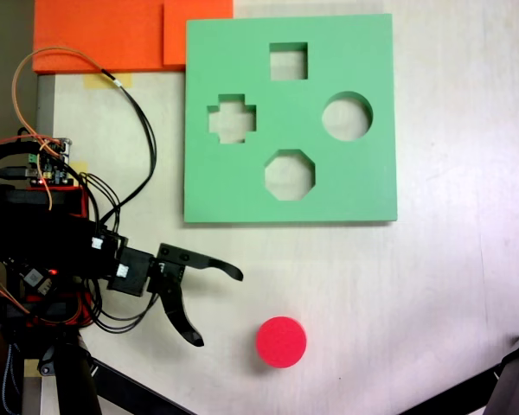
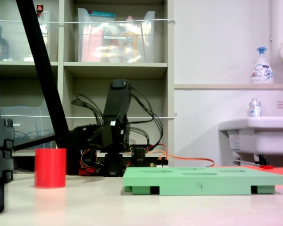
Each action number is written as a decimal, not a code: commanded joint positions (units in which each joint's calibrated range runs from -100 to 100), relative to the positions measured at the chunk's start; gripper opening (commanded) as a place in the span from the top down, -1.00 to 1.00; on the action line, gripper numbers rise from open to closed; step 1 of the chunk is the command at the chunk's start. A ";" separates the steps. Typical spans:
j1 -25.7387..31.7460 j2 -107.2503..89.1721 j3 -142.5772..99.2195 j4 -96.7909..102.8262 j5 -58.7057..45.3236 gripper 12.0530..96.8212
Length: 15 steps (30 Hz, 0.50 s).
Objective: Put the cylinder block into the corresponding hole
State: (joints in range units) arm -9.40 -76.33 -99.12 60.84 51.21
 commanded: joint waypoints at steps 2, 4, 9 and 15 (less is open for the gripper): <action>-0.68 21.86 -0.88 20.48 -0.83 -0.65; -1.12 34.29 1.41 27.22 -0.78 -0.72; -2.00 49.24 8.59 33.48 -0.73 -0.72; -2.49 61.53 20.75 33.48 -0.73 -0.72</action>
State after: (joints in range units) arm -11.55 -16.83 -80.70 88.74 50.72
